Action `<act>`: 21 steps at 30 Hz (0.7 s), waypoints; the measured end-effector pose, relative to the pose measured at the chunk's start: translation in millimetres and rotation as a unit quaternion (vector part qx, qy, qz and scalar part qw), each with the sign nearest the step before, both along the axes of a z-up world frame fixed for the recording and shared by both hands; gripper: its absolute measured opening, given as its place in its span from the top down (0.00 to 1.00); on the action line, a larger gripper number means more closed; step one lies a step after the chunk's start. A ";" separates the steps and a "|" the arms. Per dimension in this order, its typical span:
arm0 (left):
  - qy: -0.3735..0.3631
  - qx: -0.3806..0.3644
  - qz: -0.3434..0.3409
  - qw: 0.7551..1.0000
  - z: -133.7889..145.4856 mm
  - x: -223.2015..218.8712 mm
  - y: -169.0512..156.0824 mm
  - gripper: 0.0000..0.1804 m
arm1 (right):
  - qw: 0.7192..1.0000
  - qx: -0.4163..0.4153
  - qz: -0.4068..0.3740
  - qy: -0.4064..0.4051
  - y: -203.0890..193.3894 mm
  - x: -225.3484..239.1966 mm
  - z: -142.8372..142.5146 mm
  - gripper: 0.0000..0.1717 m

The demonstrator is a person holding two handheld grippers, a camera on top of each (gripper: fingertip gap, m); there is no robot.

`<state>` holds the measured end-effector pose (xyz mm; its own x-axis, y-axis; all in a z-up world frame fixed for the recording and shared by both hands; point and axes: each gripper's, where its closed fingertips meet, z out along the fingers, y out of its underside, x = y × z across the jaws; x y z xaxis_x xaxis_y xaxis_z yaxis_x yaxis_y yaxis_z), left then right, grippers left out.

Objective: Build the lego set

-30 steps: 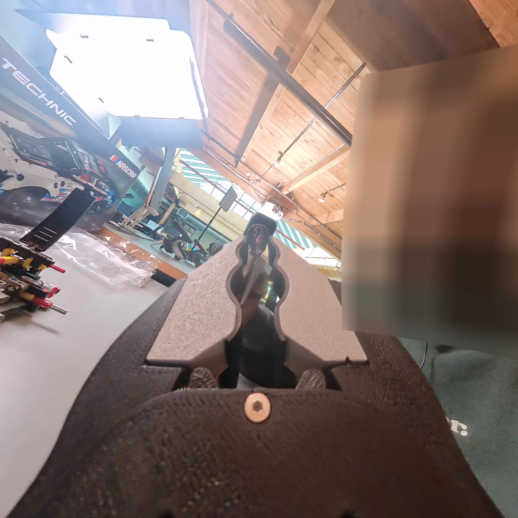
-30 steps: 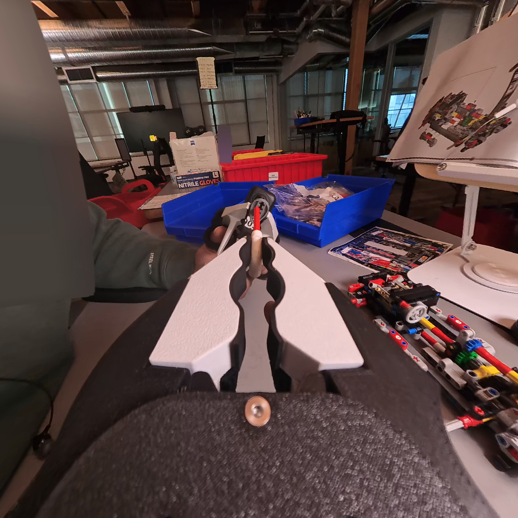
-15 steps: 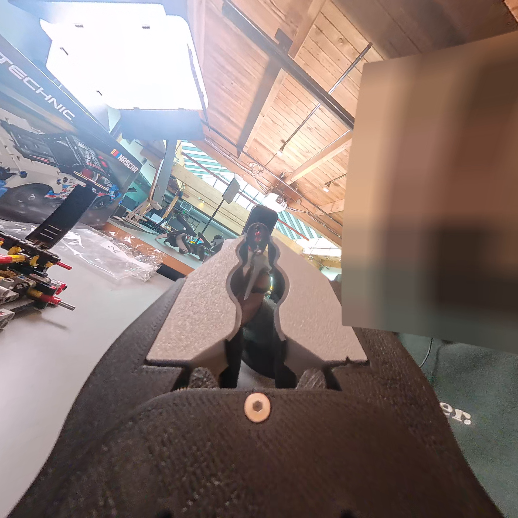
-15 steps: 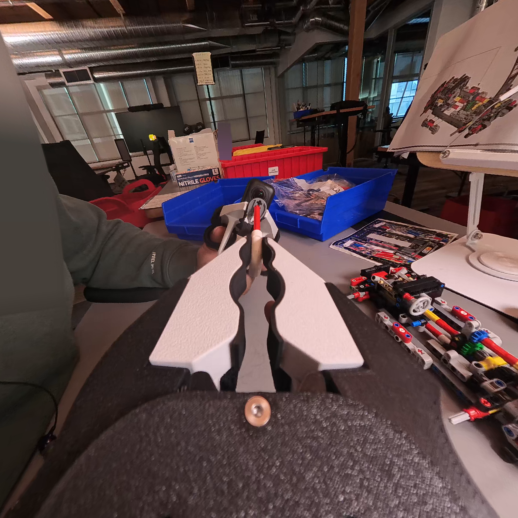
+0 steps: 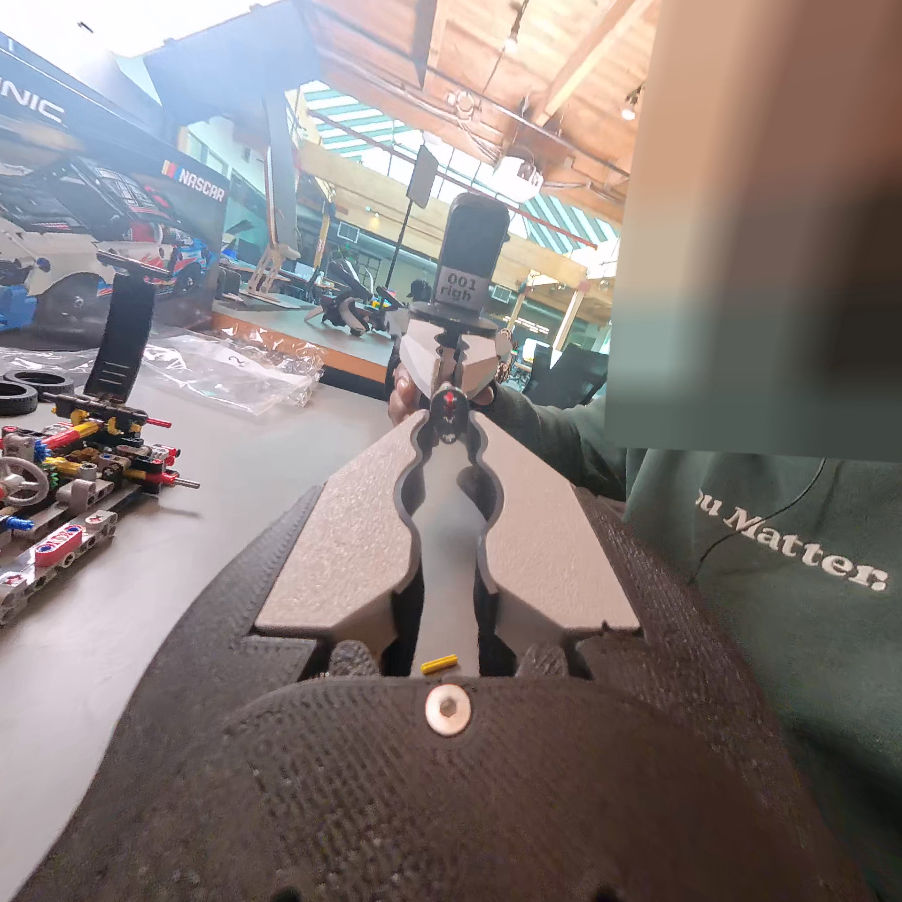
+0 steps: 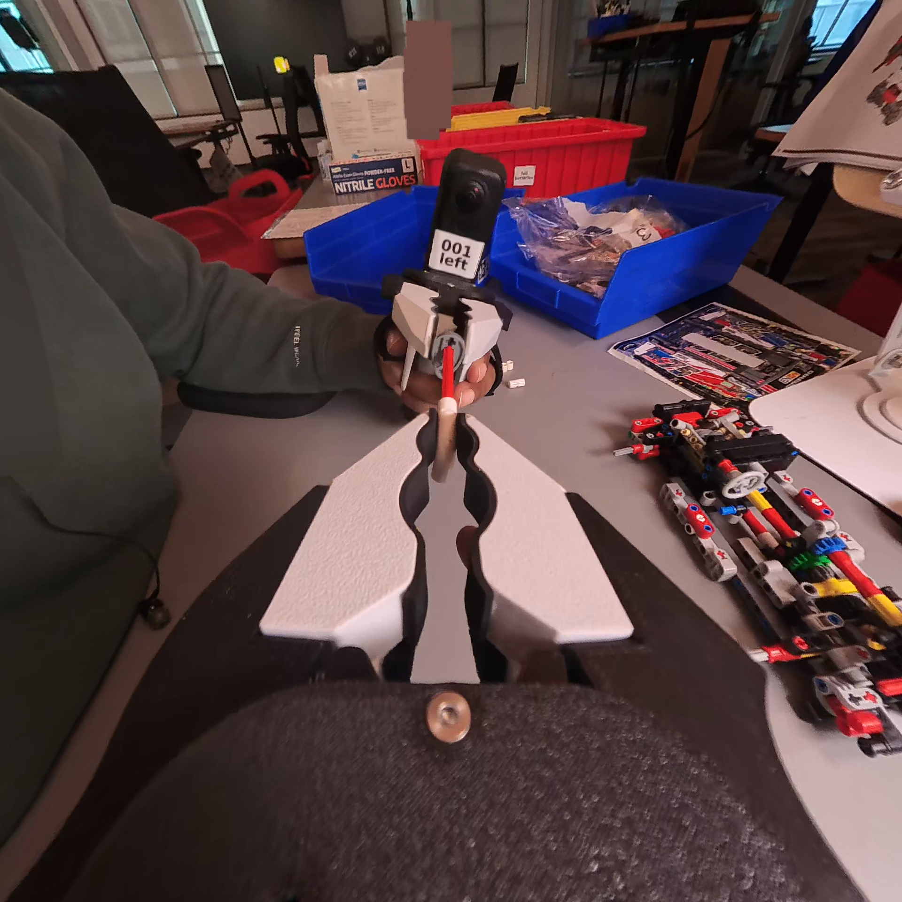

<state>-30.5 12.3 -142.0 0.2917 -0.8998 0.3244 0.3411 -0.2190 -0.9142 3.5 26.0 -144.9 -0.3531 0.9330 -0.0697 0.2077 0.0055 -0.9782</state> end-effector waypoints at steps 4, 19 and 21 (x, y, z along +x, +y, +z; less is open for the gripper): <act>0.035 0.010 -0.008 0.999 -4.2 4.2 -4.7 0.94 | 0.999 0.026 0.016 -0.033 -4.6 3.4 -11.4 0.97; 0.250 -0.015 0.081 0.965 -63.2 -10.1 15.9 1.00 | 0.997 0.028 0.014 -0.075 6.6 0.5 -45.1 0.97; 0.258 -0.013 0.081 0.963 -62.8 -9.8 13.8 1.00 | 0.997 0.028 0.010 -0.076 10.3 1.0 -47.4 0.97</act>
